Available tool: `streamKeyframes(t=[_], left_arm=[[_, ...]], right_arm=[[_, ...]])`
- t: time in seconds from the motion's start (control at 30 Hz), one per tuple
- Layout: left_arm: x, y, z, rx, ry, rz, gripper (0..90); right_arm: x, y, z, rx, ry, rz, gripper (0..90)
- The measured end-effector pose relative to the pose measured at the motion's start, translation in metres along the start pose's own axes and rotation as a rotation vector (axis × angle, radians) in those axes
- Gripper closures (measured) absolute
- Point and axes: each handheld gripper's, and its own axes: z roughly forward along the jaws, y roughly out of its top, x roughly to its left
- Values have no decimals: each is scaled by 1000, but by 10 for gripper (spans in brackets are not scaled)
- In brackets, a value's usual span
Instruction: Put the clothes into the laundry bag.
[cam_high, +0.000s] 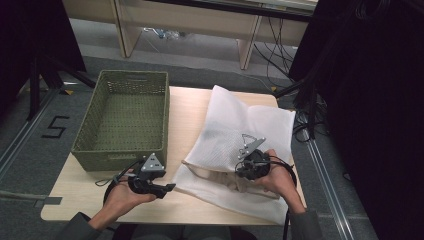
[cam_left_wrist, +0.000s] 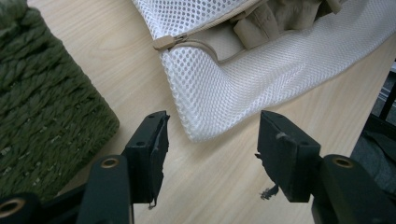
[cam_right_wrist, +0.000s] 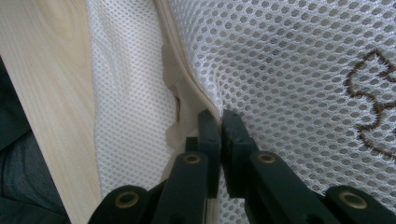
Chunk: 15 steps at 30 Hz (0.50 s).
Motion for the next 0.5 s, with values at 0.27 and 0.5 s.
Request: streamKeyframes(t=[0.27,0.5], left_arm=[[0,-3,2,15,-7,-4,425],[-4,-2,4,24,-20,10,424]], right_arm=[[2,-3,4,13,9,2,886],[6,0,-5,-1,2,-5,886]])
